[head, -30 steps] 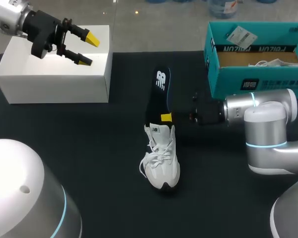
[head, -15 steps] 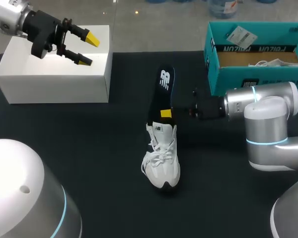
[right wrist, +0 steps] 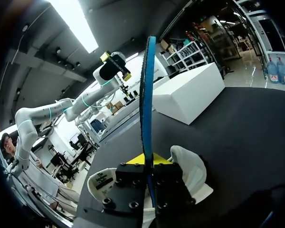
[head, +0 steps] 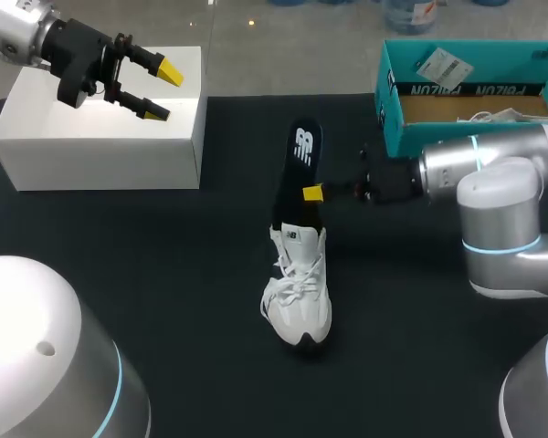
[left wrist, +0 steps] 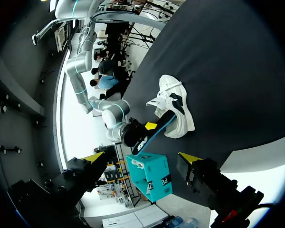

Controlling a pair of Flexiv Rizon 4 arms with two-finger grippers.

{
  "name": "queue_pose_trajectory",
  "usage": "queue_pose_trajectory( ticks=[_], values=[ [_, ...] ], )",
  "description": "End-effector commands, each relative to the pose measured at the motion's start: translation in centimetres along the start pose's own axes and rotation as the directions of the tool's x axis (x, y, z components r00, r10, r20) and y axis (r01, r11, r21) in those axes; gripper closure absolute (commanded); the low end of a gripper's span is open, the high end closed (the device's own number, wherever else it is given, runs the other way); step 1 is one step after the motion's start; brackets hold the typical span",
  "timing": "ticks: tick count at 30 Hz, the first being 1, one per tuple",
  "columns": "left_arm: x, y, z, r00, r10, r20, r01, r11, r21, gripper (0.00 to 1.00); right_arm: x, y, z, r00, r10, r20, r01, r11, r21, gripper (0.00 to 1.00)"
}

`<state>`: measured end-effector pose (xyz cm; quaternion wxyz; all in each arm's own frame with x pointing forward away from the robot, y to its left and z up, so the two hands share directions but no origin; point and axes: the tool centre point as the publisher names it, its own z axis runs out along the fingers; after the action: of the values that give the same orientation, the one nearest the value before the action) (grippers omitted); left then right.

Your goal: Take the shoe out of the shoebox, open the shoe tongue, remove and reinsert the insole, then place the shoe into the shoebox

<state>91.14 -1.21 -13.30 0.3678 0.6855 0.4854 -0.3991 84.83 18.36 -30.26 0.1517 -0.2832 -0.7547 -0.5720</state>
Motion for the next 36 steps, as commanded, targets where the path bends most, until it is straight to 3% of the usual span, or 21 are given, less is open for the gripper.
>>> queue_pose_trajectory(
  ticks=[1,13,28,34,35,36],
  values=[
    [-0.1,-0.1,0.0,1.000,0.001,-0.003,-0.001,1.000,-0.001,0.00,-0.4,0.1,-0.1,1.000,0.015,-0.010,-0.014,0.998,0.060,1.00],
    [-0.1,-0.1,0.0,1.000,0.001,-0.003,-0.001,1.000,-0.001,0.00,-0.1,-1.2,1.0,0.997,0.063,-0.041,-0.055,0.982,0.180,1.00],
    [-0.1,-0.1,0.0,1.000,0.001,-0.003,-0.001,1.000,-0.001,0.00,1.9,-4.6,2.5,0.987,0.152,-0.049,-0.144,0.979,0.145,1.00],
    [-0.1,-0.1,0.0,1.000,0.001,-0.003,-0.001,1.000,-0.001,0.00,2.3,-4.6,2.3,0.988,0.150,-0.024,-0.146,0.981,0.131,1.00],
    [-0.1,-0.1,0.0,1.000,0.001,-0.003,-0.001,1.000,-0.001,0.00,2.3,-4.4,2.2,0.990,0.142,-0.012,-0.139,0.982,0.129,0.80],
    [-0.1,-0.1,0.0,1.000,0.001,-0.003,-0.001,1.000,-0.001,0.00,2.3,-4.1,2.0,0.991,0.134,-0.006,-0.132,0.983,0.125,0.71]
  ],
)
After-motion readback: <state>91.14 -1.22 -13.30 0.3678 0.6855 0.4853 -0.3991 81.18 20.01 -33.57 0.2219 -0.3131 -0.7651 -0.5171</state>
